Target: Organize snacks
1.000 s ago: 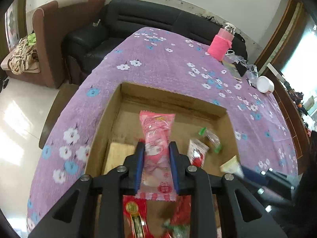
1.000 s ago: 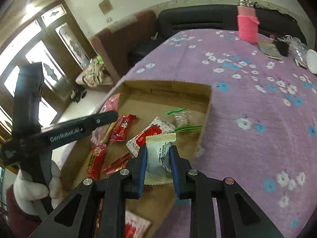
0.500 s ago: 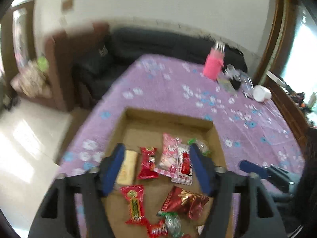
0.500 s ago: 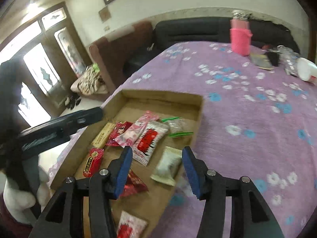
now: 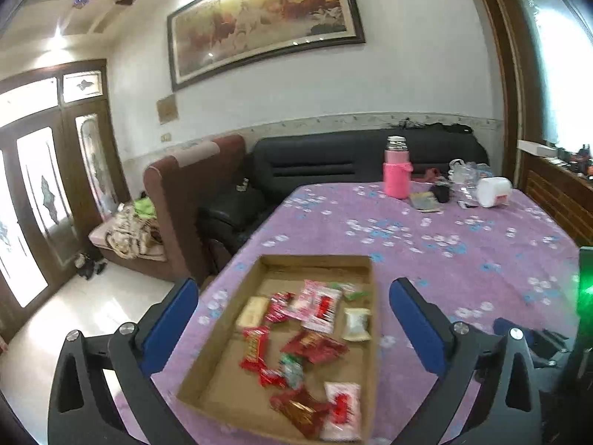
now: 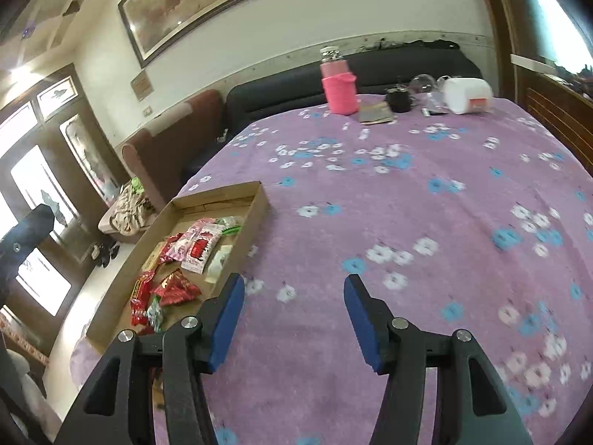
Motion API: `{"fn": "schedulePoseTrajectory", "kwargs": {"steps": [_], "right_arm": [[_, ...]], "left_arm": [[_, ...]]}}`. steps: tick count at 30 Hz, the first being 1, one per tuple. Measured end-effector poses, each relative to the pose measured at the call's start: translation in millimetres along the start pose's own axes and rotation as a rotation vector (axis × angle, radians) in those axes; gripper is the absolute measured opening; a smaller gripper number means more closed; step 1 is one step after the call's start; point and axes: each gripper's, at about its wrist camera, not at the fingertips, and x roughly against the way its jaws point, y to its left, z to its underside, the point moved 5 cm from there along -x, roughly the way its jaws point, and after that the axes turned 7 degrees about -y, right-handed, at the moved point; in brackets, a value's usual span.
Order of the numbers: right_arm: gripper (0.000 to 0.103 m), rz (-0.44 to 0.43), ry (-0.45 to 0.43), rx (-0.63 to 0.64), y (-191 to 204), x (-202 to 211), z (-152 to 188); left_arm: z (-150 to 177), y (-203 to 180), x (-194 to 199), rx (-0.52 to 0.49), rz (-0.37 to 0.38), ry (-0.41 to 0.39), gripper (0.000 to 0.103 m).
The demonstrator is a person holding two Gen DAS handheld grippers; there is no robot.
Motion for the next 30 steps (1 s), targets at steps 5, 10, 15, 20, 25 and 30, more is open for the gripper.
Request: {"fn": "schedulePoseTrajectory", "kwargs": {"steps": [5, 10, 15, 20, 25, 30], "right_arm": [[0.067, 0.024, -0.056, 0.053, -1, 28, 1], [0.068, 0.025, -0.079, 0.076, 0, 43, 2], [0.069, 0.014, -0.071, 0.056, -3, 43, 7], [0.069, 0.012, -0.064, 0.052, 0, 41, 12], [0.069, 0.023, -0.062, 0.054, -1, 41, 14], [0.069, 0.033, -0.038, 0.046, -3, 34, 20]], "left_arm": [[2, -14, 18, 0.021, 0.053, 0.051, 0.103], [8, -25, 24, 0.021, 0.071, 0.086, 0.103], [11, -35, 30, 0.008, 0.069, 0.084, 0.103], [16, -45, 32, -0.011, 0.088, 0.086, 0.103], [22, -47, 32, -0.010, 0.111, 0.104, 0.103], [27, -47, 28, 0.001, 0.127, 0.122, 0.103]]}}
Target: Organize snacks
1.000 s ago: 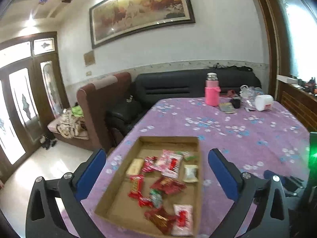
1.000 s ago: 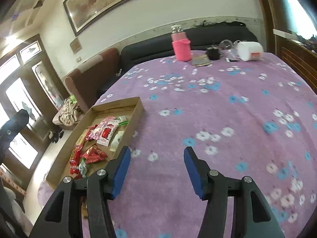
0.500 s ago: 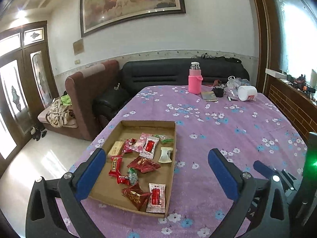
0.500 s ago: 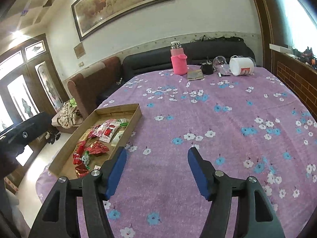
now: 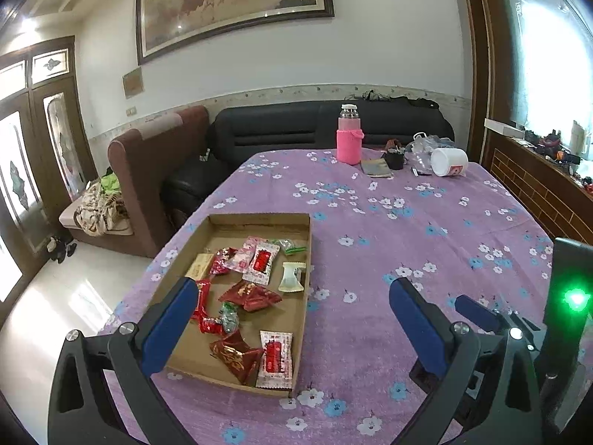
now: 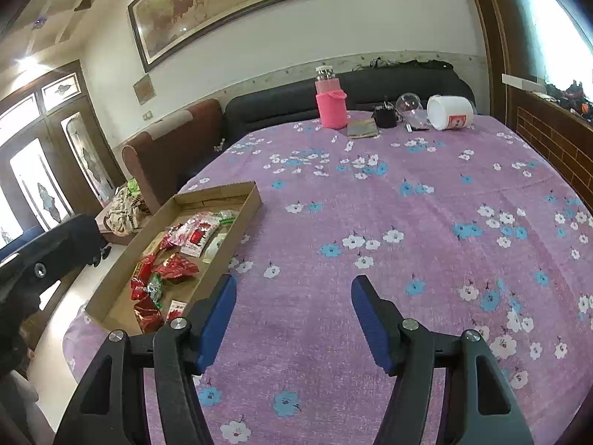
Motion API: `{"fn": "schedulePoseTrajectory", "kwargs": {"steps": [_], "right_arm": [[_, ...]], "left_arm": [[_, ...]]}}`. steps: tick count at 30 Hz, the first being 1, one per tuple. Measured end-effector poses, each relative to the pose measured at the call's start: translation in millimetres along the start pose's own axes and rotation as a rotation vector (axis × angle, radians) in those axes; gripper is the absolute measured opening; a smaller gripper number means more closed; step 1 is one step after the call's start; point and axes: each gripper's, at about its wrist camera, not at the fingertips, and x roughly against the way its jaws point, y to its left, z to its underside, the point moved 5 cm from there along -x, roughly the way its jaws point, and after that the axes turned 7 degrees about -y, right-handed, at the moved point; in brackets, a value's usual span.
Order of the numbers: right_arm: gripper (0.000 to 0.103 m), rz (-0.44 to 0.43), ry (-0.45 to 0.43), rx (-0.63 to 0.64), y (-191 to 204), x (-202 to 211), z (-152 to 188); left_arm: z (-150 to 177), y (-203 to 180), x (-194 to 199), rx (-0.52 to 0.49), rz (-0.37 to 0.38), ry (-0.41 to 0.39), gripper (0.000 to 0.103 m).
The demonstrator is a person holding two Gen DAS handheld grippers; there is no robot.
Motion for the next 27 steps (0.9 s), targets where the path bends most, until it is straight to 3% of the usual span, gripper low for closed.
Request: {"fn": "schedulePoseTrajectory", "kwargs": {"steps": [14, 17, 22, 27], "right_arm": [[0.069, 0.011, 0.059, 0.016, 6, -19, 17], [0.069, 0.013, 0.055, 0.018, 7, -19, 19], [0.069, 0.034, 0.053, 0.029, 7, -21, 20], [0.069, 0.057, 0.047, 0.023, 2, -21, 21]], "left_arm": [[10, 6, -13, 0.061, 0.039, 0.025, 0.103], [7, 15, -5, 0.093, 0.026, -0.020, 0.103], [1, 31, 23, 0.158, 0.014, -0.194, 0.103], [-4, 29, 30, 0.154, 0.032, -0.238, 0.103]]}}
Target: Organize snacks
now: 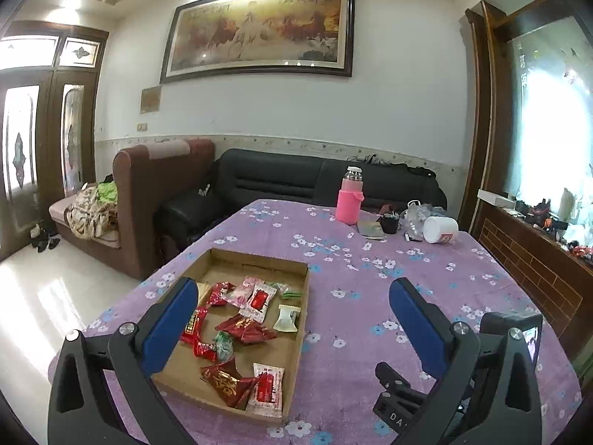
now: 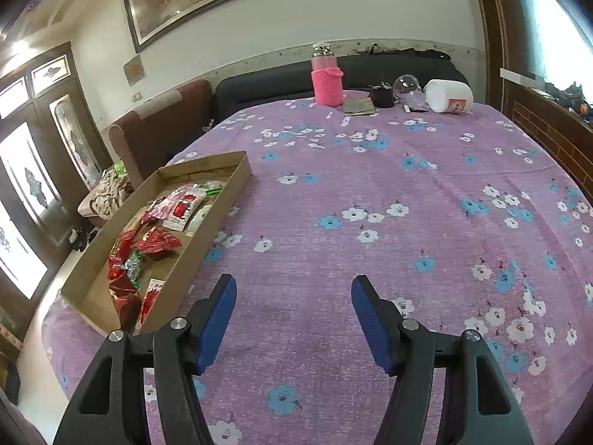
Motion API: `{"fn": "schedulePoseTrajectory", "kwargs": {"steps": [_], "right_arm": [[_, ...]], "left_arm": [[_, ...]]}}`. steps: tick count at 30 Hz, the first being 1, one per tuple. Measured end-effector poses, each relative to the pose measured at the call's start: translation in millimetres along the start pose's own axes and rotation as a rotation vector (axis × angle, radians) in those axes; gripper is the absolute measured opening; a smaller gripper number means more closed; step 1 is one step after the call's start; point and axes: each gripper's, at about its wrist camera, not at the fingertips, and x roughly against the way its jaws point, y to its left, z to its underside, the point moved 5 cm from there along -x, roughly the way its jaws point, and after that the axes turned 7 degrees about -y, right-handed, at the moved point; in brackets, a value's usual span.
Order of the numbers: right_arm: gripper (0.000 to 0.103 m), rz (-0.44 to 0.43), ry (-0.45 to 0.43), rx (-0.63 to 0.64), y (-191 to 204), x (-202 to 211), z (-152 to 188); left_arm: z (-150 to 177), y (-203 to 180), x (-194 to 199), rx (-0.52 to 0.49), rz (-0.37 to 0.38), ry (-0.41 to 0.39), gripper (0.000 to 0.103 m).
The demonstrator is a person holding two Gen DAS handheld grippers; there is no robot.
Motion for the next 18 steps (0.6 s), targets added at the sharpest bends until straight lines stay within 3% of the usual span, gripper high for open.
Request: {"fn": "schedulePoseTrajectory", "kwargs": {"steps": [9, 18], "right_arm": [[0.069, 0.050, 0.014, -0.028, -7, 1, 4], [0.069, 0.036, 0.018, -0.017, -4, 0, 10]], "left_arm": [[6, -8, -5, -0.001, 0.007, 0.040, 0.103], [13, -9, -6, 0.000, 0.010, 0.052, 0.103]]}}
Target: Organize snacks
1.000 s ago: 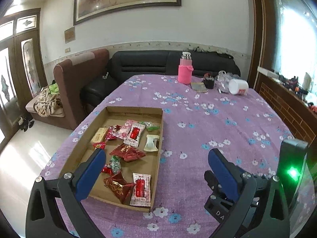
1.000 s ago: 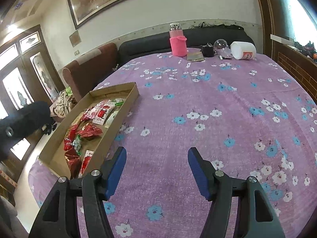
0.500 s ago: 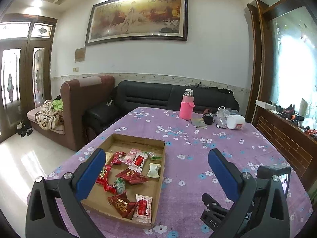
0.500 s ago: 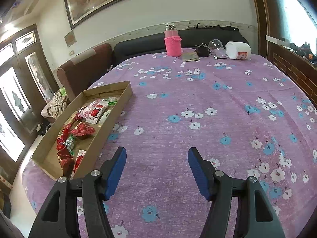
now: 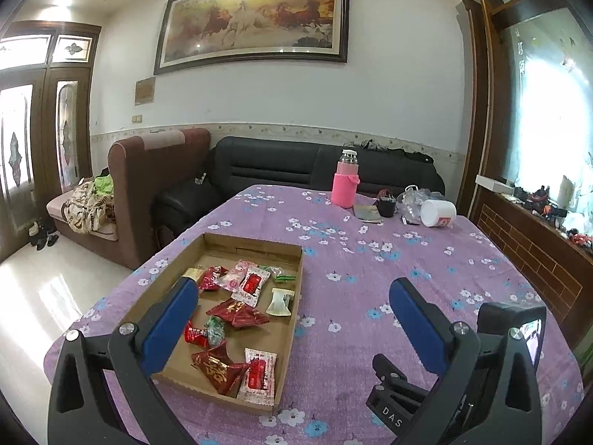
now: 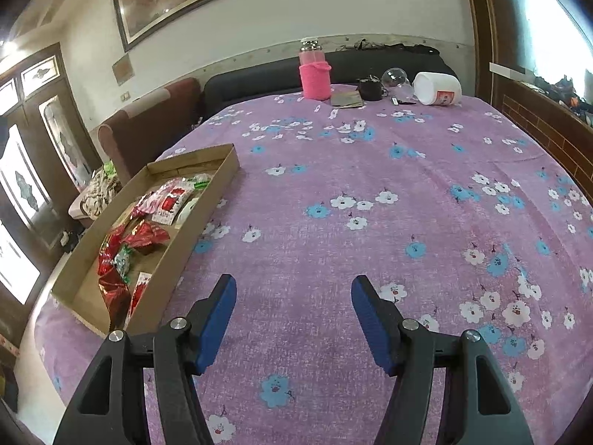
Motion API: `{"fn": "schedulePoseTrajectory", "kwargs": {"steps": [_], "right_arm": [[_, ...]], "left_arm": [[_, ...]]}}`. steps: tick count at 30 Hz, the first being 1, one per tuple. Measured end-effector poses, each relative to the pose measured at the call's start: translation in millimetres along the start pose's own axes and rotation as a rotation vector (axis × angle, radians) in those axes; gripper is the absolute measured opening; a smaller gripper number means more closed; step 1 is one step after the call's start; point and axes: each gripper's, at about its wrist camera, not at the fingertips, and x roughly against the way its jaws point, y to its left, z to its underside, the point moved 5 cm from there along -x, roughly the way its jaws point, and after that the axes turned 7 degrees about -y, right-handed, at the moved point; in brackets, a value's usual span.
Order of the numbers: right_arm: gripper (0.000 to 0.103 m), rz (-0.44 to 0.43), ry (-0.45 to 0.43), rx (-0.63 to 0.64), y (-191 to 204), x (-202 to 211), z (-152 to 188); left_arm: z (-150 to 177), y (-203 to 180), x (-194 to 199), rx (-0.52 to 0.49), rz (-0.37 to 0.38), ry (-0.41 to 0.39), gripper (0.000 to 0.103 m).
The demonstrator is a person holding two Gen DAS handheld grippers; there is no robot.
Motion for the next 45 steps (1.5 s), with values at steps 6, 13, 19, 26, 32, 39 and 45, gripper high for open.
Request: {"fn": "schedulePoseTrajectory", "kwargs": {"steps": [6, 13, 19, 26, 32, 39, 45], "right_arm": [[0.069, -0.003, 0.003, -0.002, 0, -1, 1], [0.069, 0.000, -0.014, 0.006, 2, 1, 0], [0.069, -0.021, -0.037, 0.043, 15, 10, -6], [0.077, -0.060, -0.046, 0.118, 39, 17, -19], [0.077, -0.077, -0.025, 0.158, 54, 17, -14], [0.077, -0.079, -0.034, 0.159, 57, 18, -9], [0.077, -0.087, -0.047, 0.183, 66, 20, -10]], "left_arm": [[0, 5, 3, -0.004, -0.019, -0.012, 0.103], [-8, 15, 18, 0.004, -0.067, -0.090, 0.103], [-11, 28, 13, -0.006, -0.100, -0.074, 0.103], [11, 59, -19, -0.007, -0.178, 0.093, 0.103], [22, 72, -26, 0.018, -0.186, 0.145, 0.103], [18, 73, -20, 0.012, -0.185, 0.109, 0.103], [15, 71, -14, 0.007, -0.187, 0.091, 0.103]]}}
